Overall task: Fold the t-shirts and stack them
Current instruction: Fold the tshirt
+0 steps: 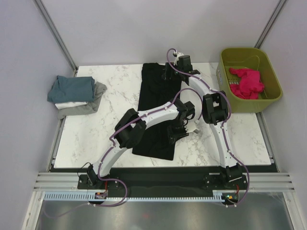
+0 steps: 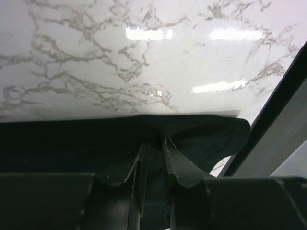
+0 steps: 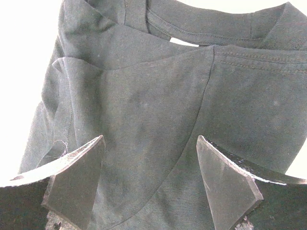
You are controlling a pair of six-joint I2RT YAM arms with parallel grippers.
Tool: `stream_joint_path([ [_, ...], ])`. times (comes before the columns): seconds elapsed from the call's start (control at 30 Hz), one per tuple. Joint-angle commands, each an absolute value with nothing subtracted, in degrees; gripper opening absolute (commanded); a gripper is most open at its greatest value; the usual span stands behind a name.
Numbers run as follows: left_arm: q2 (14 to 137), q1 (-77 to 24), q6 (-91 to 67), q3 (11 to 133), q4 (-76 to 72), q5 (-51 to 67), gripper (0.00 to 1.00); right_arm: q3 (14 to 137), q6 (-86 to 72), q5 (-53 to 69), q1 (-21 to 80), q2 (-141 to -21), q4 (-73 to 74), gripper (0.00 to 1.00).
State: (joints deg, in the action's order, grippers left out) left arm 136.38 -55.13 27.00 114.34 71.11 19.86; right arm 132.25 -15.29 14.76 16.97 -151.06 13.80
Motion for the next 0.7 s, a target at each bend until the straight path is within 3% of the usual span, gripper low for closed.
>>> stream_joint_path([
  [0.0,139.22,-56.95,26.28,117.06,63.55,21.44,0.26,133.34,-15.73,15.47,16.96,-150.21,12.13,0.86],
  [0.5,138.87,-57.30,22.59,119.97,58.71,22.15,0.28,128.59,-10.38,12.66,14.33,-136.42,15.20,0.87],
  [0.67,134.05,-56.87,22.24,125.75,63.80,20.48,0.51,125.61,-7.48,8.97,13.45,-128.42,18.01,0.88],
])
